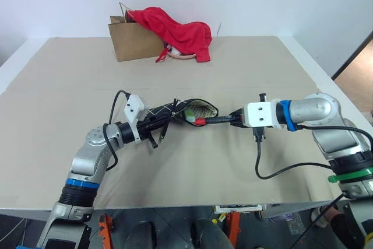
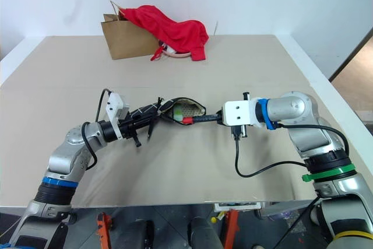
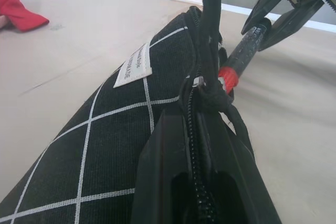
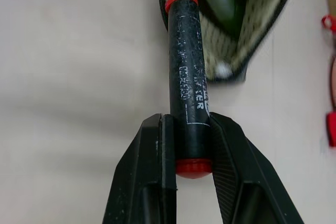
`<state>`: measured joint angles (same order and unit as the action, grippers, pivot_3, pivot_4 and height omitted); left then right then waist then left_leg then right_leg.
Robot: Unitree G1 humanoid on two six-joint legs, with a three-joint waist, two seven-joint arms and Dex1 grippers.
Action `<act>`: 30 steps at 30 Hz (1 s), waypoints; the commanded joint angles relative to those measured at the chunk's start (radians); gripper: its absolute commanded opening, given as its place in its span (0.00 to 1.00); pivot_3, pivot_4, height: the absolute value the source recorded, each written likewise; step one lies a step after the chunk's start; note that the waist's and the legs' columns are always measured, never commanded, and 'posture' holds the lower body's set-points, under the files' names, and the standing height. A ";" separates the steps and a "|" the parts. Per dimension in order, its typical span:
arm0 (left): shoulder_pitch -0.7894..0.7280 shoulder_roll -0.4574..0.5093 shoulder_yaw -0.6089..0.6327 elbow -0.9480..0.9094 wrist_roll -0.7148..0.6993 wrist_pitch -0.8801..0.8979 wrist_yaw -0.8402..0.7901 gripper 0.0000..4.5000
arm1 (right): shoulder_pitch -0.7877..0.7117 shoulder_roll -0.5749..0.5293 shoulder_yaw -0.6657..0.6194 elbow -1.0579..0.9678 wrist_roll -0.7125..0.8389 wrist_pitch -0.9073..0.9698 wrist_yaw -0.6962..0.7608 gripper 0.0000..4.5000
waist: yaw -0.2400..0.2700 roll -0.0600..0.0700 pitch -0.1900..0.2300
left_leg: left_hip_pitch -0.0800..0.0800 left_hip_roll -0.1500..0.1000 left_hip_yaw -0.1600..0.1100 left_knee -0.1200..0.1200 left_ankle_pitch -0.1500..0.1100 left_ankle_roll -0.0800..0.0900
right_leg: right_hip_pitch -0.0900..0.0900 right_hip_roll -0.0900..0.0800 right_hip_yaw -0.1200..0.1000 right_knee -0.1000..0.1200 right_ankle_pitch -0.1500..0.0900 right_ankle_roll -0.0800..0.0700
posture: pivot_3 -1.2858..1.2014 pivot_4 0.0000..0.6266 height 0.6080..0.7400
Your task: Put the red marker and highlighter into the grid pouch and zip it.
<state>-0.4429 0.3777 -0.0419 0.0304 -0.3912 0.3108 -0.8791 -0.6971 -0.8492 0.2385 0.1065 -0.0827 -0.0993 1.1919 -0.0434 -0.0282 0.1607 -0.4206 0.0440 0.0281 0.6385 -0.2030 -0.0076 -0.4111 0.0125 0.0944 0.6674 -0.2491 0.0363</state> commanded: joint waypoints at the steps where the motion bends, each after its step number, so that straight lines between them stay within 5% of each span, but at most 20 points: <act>1: -0.009 -0.001 0.013 -0.016 -0.005 -0.025 -0.001 0.00 | -0.074 0.034 0.001 0.006 -0.006 0.014 -0.012 0.14 | 0.000 0.000 0.000 | 0.000 0.000 0.000 0.000 0.000 0.000 | 0.000 0.000 0.000 0.000 0.000 0.000 | 0.52 0.24 1.00; 22: -0.032 -0.017 0.007 0.020 -0.002 -0.039 -0.025 0.00 | -0.120 0.251 0.128 0.074 -0.105 -0.067 -0.062 0.14 | -0.002 0.000 0.000 | 0.000 0.000 0.000 0.001 0.000 0.000 | 0.000 0.001 -0.001 0.001 0.001 -0.001 | 0.52 0.24 1.00; 30: -0.014 -0.023 0.020 0.002 -0.008 -0.040 -0.020 0.00 | -0.216 0.246 0.087 0.235 -0.144 -0.152 -0.138 0.99 | 0.000 0.000 0.000 | 0.000 0.000 0.000 0.001 0.000 -0.001 | 0.000 0.000 -0.001 0.001 0.001 -0.001 | 0.52 0.24 1.00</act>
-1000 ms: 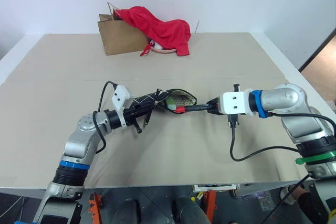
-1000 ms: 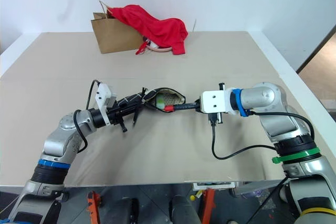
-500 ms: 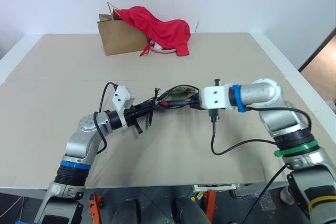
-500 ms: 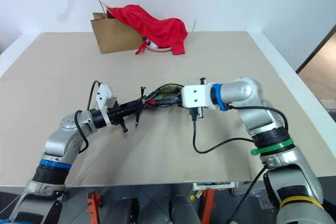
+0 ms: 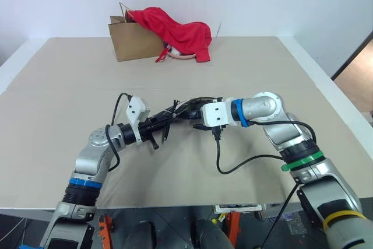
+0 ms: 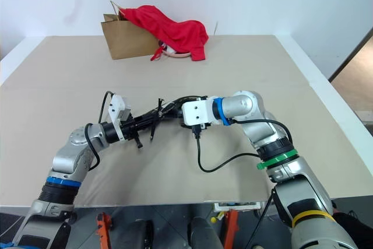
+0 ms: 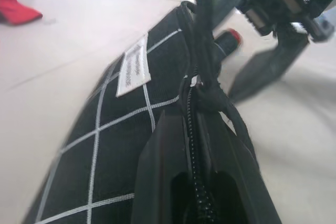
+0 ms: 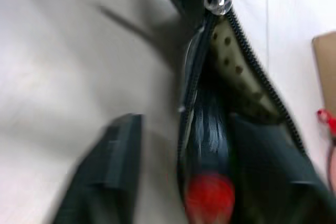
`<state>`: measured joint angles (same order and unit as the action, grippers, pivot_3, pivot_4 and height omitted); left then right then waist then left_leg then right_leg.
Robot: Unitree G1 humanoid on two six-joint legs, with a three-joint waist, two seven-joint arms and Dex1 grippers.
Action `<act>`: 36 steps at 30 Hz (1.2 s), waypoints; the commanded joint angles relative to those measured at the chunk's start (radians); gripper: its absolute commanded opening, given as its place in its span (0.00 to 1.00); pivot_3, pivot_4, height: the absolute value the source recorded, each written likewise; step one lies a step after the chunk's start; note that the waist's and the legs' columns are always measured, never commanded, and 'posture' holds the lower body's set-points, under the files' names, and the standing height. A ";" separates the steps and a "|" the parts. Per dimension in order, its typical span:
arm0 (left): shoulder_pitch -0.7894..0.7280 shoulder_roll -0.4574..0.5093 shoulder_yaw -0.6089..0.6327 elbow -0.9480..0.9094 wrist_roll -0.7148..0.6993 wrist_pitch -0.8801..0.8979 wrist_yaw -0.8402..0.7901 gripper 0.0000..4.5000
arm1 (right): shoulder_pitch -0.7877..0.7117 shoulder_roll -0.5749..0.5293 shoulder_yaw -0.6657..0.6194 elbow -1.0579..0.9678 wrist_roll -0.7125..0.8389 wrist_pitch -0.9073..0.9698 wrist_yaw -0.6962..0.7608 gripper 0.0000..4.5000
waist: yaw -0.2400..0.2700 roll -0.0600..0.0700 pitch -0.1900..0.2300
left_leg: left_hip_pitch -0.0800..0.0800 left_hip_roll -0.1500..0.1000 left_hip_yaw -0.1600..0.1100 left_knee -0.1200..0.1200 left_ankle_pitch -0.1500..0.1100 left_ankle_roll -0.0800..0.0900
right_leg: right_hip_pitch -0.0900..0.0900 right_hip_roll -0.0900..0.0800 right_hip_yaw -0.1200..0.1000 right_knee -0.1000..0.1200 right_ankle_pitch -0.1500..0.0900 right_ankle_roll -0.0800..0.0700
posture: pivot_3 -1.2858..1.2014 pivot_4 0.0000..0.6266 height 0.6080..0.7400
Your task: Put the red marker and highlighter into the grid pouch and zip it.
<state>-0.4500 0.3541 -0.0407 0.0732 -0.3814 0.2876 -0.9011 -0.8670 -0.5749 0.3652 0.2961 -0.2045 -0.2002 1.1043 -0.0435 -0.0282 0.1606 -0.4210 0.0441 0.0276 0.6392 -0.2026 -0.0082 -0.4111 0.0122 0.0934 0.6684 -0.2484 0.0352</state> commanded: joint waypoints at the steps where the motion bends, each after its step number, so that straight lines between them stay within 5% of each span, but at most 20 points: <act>1: -0.006 0.000 0.019 -0.042 -0.019 -0.016 0.003 0.00 | -0.054 -0.032 -0.044 0.063 -0.024 -0.058 -0.060 0.99 | 0.001 0.000 0.000 | 0.000 0.000 0.000 0.000 0.000 0.000 | 0.000 0.000 0.000 0.000 0.000 0.000 | 0.52 0.24 1.00; 9: 0.000 -0.001 0.024 -0.053 -0.026 -0.008 0.007 0.00 | -0.033 -0.119 -0.179 -0.006 0.128 0.062 -0.027 0.99 | 0.000 0.000 0.000 | 0.000 0.000 0.000 -0.001 0.000 0.000 | 0.000 0.000 0.000 0.000 0.000 0.000 | 0.52 0.24 1.00; 18: -0.037 -0.016 0.059 -0.026 -0.057 0.040 0.061 0.00 | 0.283 -0.231 -0.414 -0.618 0.819 0.945 0.102 0.99 | 0.002 0.000 0.000 | -0.001 0.000 -0.004 0.000 0.000 0.001 | 0.002 0.000 -0.003 0.000 -0.001 0.000 | 0.52 0.24 1.00; 21: -0.037 -0.013 0.025 -0.010 -0.019 0.005 0.052 0.00 | 0.376 -0.140 -0.363 -0.699 0.837 1.090 -0.081 0.99 | -0.003 -0.001 -0.001 | 0.000 0.000 -0.007 0.000 0.000 0.001 | 0.004 0.000 -0.006 -0.001 -0.001 -0.001 | 0.52 0.24 1.00; 26: -0.039 -0.011 -0.014 0.020 0.044 -0.060 0.049 0.00 | 0.321 0.096 -0.350 -0.658 0.835 1.310 -0.404 0.99 | -0.005 -0.001 0.000 | 0.002 0.002 -0.004 0.000 0.005 -0.001 | 0.002 0.002 -0.005 0.000 0.001 0.002 | 0.52 0.24 1.00; 36: -0.045 -0.031 -0.074 0.116 0.159 -0.231 0.057 0.00 | 0.235 0.320 -0.325 -0.530 0.791 1.390 -0.642 0.99 | -0.003 -0.001 0.000 | -0.002 0.001 -0.005 -0.001 0.007 -0.001 | 0.000 0.001 -0.006 -0.001 0.002 0.003 | 0.52 0.24 1.00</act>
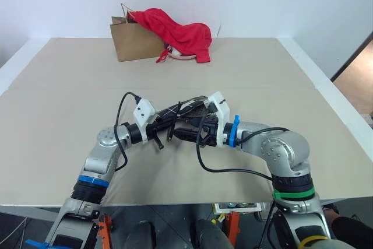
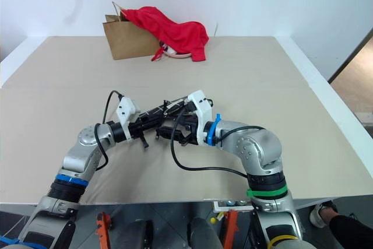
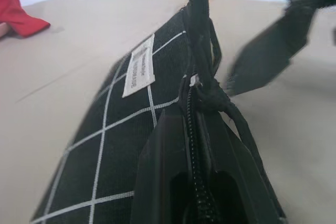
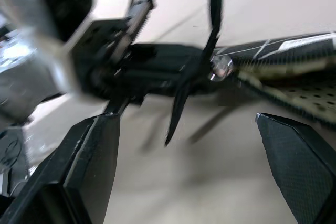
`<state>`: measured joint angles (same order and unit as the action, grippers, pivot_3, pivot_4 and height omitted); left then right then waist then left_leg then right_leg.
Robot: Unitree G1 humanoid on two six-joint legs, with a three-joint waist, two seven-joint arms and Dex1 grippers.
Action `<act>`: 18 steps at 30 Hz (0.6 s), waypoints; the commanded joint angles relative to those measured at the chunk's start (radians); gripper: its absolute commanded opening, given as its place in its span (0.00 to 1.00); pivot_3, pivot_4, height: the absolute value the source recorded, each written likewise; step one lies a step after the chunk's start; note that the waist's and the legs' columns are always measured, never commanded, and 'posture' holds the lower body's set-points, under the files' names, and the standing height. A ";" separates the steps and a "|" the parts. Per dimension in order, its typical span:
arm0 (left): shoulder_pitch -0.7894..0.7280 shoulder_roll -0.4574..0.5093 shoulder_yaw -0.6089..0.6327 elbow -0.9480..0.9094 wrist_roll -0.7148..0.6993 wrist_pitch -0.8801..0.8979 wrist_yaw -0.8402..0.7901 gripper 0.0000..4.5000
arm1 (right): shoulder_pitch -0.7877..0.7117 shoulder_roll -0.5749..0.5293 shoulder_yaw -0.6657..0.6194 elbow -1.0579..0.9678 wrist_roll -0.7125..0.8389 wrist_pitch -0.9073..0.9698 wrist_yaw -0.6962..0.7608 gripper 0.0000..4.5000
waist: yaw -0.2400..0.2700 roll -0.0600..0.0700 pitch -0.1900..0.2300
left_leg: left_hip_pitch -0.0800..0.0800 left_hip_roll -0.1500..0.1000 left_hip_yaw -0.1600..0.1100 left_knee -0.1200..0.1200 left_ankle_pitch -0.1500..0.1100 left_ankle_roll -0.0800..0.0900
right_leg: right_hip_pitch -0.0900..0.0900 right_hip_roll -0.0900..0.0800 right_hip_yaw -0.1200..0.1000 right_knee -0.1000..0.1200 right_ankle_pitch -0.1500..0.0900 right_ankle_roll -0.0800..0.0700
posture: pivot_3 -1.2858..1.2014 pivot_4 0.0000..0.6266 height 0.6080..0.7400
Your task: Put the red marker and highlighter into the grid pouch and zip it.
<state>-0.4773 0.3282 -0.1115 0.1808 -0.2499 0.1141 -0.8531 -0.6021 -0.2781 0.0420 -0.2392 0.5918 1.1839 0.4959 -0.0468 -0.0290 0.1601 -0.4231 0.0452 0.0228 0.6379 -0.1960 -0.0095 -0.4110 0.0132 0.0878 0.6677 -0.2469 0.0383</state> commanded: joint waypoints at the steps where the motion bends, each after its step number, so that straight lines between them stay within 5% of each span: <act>1: -0.019 -0.008 -0.005 0.015 0.036 -0.071 0.014 0.00 | -0.031 0.032 0.003 0.010 -0.006 0.006 -0.041 0.99 | 0.000 0.000 0.000 | 0.000 0.000 0.000 0.000 0.000 0.000 | 0.000 0.000 0.000 0.000 0.000 0.000 | 0.52 0.24 1.00; 17: -0.054 -0.096 0.028 -0.054 -0.009 0.044 0.114 0.00 | -0.039 0.069 0.050 0.059 -0.041 -0.036 -0.063 0.99 | 0.000 0.000 0.000 | -0.002 0.000 -0.002 -0.001 -0.001 0.001 | -0.002 0.000 -0.002 0.000 -0.001 0.001 | 0.52 0.24 1.00; 18: -0.056 -0.097 0.035 -0.066 -0.020 0.064 0.118 0.00 | -0.041 0.066 0.050 0.064 -0.046 -0.043 -0.060 0.86 | 0.000 0.000 0.000 | -0.002 0.000 -0.002 -0.001 -0.001 0.001 | -0.002 0.000 -0.002 0.000 -0.001 0.001 | 0.52 0.24 1.00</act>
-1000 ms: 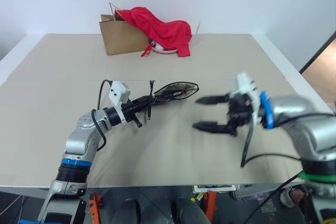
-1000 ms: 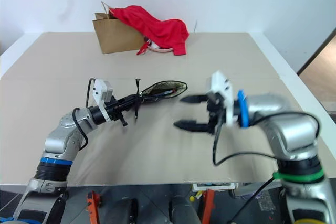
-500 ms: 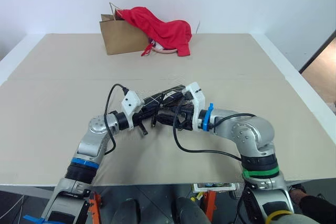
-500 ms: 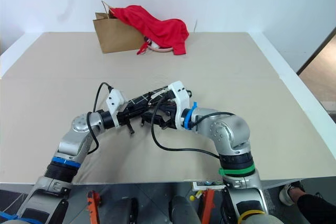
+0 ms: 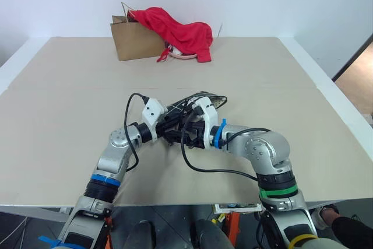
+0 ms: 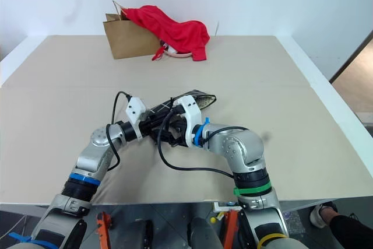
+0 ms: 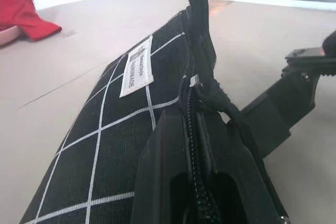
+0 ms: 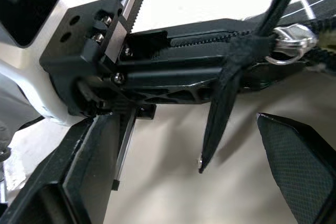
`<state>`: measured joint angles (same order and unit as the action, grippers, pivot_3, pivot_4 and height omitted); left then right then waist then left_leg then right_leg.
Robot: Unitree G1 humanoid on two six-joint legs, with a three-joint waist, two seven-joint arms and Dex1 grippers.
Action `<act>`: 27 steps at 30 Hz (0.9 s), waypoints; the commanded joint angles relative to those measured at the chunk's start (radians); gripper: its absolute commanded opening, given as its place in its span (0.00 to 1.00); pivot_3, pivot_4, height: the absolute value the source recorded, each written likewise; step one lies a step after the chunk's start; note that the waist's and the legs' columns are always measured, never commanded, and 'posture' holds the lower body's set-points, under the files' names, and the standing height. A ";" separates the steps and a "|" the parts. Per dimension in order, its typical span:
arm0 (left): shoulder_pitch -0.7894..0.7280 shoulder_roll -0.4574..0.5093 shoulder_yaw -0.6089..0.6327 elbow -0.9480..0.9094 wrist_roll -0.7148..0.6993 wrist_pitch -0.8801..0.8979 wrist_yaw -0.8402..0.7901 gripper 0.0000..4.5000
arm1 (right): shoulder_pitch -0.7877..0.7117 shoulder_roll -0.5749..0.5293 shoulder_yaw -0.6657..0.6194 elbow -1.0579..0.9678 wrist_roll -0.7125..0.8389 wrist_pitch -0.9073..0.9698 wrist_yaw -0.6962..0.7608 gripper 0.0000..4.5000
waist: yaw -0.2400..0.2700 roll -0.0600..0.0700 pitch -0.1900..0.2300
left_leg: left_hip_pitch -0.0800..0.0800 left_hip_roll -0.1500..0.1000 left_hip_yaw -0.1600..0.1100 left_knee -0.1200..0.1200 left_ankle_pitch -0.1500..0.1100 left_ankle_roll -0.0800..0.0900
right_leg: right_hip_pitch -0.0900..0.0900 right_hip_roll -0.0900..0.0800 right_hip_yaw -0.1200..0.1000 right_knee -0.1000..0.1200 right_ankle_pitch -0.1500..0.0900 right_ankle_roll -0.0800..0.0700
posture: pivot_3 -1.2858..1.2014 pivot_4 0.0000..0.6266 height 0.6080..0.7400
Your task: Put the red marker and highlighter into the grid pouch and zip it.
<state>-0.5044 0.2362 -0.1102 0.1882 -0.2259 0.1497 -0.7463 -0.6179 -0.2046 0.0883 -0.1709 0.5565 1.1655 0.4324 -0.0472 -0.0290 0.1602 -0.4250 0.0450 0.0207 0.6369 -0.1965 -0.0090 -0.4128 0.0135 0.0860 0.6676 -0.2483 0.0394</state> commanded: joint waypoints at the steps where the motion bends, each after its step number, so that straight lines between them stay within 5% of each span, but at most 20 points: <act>1: -0.029 -0.005 0.037 -0.085 -0.053 0.044 0.013 0.00 | -0.026 -0.012 0.005 -0.001 -0.014 -0.031 0.006 0.77 | -0.001 0.000 0.000 | 0.000 0.000 0.000 0.000 0.000 0.000 | 0.000 0.000 0.000 0.000 0.000 0.000 | 0.52 0.24 1.00; 3: -0.027 -0.002 0.039 -0.097 -0.059 0.059 0.013 0.00 | -0.027 -0.018 0.010 0.003 -0.024 -0.047 0.011 0.65 | 0.000 0.000 0.000 | 0.000 0.000 -0.001 0.000 0.000 0.000 | 0.000 0.000 -0.001 0.000 0.000 0.000 | 0.52 0.24 1.00; 10: -0.017 0.007 0.042 -0.113 -0.070 0.078 0.014 0.00 | -0.028 -0.036 0.020 0.005 -0.038 -0.092 0.039 0.01 | 0.000 0.000 0.000 | 0.000 0.000 -0.001 0.000 0.000 0.000 | 0.000 0.000 -0.001 0.000 0.000 0.000 | 0.52 0.24 1.00; 20: -0.005 0.018 0.044 -0.107 -0.077 0.066 0.004 0.00 | -0.047 -0.095 -0.022 -0.013 -0.020 -0.101 0.091 0.01 | 0.000 0.000 0.000 | 0.000 0.000 -0.001 0.000 0.000 0.000 | 0.000 0.000 -0.001 0.000 0.000 -0.001 | 0.52 0.24 1.00; 27: 0.008 0.029 0.042 -0.099 -0.074 0.052 -0.014 0.00 | -0.090 -0.311 -0.169 0.045 0.007 -0.146 0.209 0.01 | 0.001 0.000 0.000 | -0.001 -0.001 -0.001 -0.001 0.000 0.000 | 0.000 0.000 -0.001 -0.001 0.000 0.000 | 0.52 0.24 1.00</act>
<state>-0.4983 0.2568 -0.0804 0.1173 -0.2922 0.2236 -0.7531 -0.6761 -0.4610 -0.0134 -0.1402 0.5649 1.0658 0.6137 -0.0466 -0.0290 0.1604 -0.4258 0.0446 0.0199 0.6362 -0.1965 -0.0090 -0.4128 0.0131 0.0853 0.6663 -0.2487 0.0389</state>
